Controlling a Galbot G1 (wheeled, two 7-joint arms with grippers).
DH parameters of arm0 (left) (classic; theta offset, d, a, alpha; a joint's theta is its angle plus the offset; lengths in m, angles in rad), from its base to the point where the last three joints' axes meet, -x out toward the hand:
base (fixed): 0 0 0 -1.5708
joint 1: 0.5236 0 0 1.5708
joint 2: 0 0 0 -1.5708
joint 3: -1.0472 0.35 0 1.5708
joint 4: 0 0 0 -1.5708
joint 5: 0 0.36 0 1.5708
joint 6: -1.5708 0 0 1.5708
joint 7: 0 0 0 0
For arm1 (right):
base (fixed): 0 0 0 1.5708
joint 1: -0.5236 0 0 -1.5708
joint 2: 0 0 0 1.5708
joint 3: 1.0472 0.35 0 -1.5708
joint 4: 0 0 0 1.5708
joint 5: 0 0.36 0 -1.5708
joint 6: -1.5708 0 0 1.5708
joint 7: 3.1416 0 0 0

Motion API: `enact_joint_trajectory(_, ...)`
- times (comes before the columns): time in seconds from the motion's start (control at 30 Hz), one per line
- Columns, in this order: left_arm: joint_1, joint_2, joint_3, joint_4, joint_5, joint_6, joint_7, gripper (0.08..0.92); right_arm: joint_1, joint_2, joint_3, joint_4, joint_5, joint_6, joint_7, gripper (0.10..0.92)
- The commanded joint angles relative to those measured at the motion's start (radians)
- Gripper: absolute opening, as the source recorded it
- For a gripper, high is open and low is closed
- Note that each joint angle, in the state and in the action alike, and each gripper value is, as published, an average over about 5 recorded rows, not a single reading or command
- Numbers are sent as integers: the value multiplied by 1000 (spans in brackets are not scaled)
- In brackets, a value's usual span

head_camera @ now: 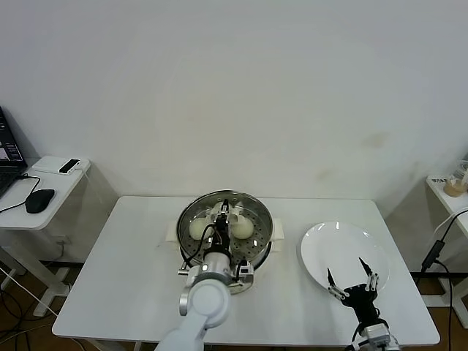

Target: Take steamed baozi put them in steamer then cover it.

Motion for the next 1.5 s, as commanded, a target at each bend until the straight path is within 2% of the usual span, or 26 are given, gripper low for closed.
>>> enact_joint_trajectory(0.03, 14, 10, 1, -35, -7, -2, -1, 298, -3, -1, 0, 4, -1, 0, 0, 823)
enact_joint_trajectory(0.4, 160, 127, -22, -223, -51, -27, -20, 619, -16, -3, 4, 6, -1, 2, 0, 823)
enact_joint_trajectory(0.63, 293, 210, -91, -374, -191, -89, -121, 798, -12, -11, 0, -2, 74, 3, 28, 823)
enact_joint_trajectory(0.73, 386, 237, -149, -424, -326, -155, -210, 819, -6, -14, -2, -15, 111, 2, 33, 823)
enact_joint_trajectory(0.8, 448, 240, -223, -433, -486, -227, -320, 822, -7, -18, -4, -19, 145, 2, 33, 823)
enact_joint_trajectory(0.9, 507, 198, -409, -365, -786, -413, -531, 823, -10, -25, -6, -21, 194, 2, 30, 823)
enact_joint_trajectory(0.97, 532, 165, -549, -289, -1038, -552, -594, 823, -13, -30, -5, -21, 208, 1, 27, 823)
enact_joint_trajectory(1.03, 568, 163, -645, -243, -1307, -631, -578, 823, -18, -35, -8, -19, 213, -1, 23, 823)
enact_joint_trajectory(1.17, 669, 202, -697, -236, -1673, -651, -534, 823, -37, -48, -24, -6, 232, -4, 14, 823)
enact_joint_trajectory(1.37, 785, 188, -671, -309, -1899, -538, -459, 823, -87, -93, -43, 17, 329, -20, -3, 823)
enact_joint_trajectory(1.5, 813, 156, -672, -321, -1903, -534, -451, 823, -130, -134, -47, 43, 413, -38, -13, 823)
